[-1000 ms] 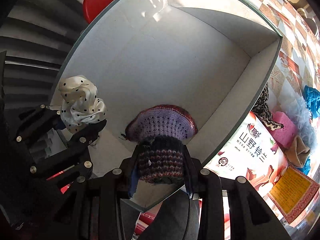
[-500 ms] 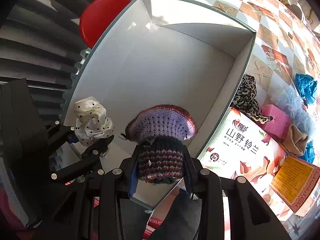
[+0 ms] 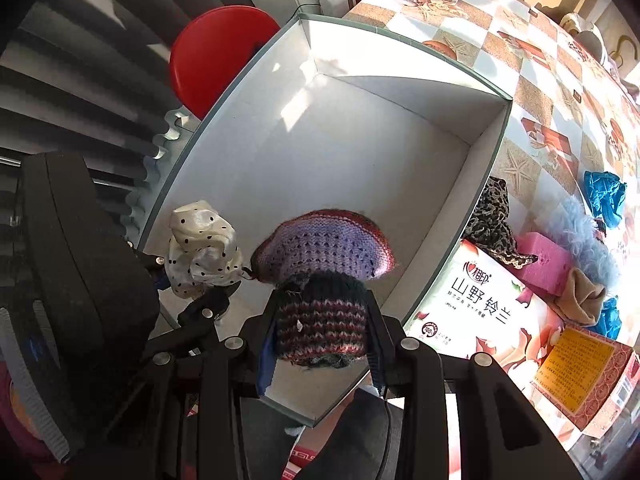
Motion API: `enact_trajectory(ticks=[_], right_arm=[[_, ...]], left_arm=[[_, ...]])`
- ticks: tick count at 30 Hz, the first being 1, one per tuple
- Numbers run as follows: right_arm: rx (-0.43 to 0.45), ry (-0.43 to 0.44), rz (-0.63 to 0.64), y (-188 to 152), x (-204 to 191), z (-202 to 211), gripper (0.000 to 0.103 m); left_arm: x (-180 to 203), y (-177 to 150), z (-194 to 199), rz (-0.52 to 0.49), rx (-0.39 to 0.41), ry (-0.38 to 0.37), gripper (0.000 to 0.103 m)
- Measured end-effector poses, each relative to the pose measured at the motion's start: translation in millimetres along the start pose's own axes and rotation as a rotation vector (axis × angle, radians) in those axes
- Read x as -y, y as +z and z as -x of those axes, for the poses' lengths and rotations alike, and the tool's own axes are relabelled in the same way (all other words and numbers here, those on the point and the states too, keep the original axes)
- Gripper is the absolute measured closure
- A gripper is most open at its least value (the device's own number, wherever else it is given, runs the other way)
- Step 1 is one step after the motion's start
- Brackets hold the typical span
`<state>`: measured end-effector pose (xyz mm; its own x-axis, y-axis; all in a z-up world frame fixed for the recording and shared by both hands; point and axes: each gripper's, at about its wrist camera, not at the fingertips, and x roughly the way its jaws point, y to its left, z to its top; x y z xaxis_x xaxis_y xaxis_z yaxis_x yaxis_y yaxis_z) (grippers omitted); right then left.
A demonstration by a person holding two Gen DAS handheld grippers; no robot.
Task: Organize soft objects
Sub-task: 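Lower the scrunchie and hat into the white box and open both tools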
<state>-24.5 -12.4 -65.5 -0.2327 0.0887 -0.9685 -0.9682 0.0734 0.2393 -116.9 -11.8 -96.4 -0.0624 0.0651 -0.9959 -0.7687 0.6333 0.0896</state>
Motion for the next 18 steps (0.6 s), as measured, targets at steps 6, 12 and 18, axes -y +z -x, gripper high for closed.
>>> enact_trajectory(ticks=[6,12,18], right_arm=[[-0.004,0.001,0.001,0.5,2.2,0.3,0.065],[-0.008,0.003,0.008,1.6,2.7,-1.1,0.065],[-0.013,0.012,0.011,0.5,4.3,-6.6,0.065]], left_arm=[[1.5,1.1,0.4,0.006,0.0,-0.003,0.076],[-0.8,0.6,1.5,0.013,0.002,-0.005,0.076],[-1.0,-0.3,-1.2,0.009,-0.006,-0.01,0.076]])
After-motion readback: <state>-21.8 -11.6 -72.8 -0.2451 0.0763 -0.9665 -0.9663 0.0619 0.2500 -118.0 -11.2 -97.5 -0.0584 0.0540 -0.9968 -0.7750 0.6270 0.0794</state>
